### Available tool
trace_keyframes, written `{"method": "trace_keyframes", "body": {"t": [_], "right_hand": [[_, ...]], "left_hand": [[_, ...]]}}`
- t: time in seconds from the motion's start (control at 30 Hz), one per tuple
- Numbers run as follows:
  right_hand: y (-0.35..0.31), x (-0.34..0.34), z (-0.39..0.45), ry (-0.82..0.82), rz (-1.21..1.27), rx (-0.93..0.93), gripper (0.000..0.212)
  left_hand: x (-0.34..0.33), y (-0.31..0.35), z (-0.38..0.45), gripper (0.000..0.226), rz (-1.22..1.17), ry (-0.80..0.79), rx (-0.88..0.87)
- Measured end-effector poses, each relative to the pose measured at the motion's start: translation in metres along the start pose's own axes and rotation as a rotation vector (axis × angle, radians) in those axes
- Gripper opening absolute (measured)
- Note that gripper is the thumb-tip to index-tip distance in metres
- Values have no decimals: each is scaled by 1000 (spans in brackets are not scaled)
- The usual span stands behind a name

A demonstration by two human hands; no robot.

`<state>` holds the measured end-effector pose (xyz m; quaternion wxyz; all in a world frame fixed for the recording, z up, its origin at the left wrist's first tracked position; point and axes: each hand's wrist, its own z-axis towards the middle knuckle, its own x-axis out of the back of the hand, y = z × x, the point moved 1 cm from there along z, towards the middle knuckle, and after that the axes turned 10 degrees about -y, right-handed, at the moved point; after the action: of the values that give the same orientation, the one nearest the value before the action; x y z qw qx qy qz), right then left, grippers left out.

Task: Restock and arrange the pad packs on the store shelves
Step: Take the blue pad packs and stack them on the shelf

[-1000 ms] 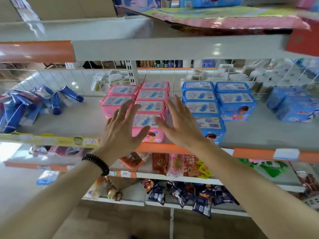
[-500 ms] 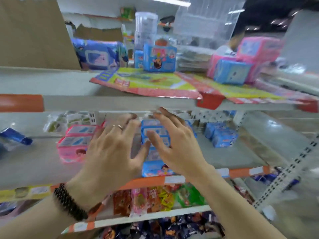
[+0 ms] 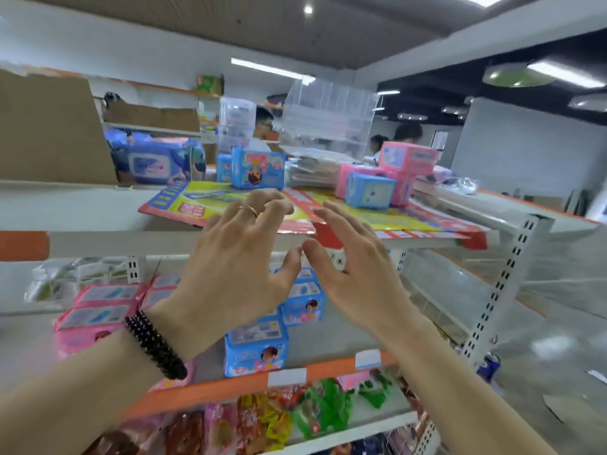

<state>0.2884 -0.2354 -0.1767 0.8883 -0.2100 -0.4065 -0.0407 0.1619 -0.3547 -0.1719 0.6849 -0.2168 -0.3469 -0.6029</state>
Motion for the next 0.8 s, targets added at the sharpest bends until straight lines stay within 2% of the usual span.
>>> {"method": "trace_keyframes", "body": {"t": [0.1, 0.47, 0.8], "right_hand": [[13, 18, -6, 6, -6, -11, 56], [106, 99, -17, -21, -30, -64, 59], [164, 123, -6, -55, -45, -50, 61]], "left_hand": [[-2, 19, 14, 48, 47, 25, -14], [-48, 93, 72, 57, 71, -87, 70], [-71, 133, 98, 56, 132, -124, 121]]}}
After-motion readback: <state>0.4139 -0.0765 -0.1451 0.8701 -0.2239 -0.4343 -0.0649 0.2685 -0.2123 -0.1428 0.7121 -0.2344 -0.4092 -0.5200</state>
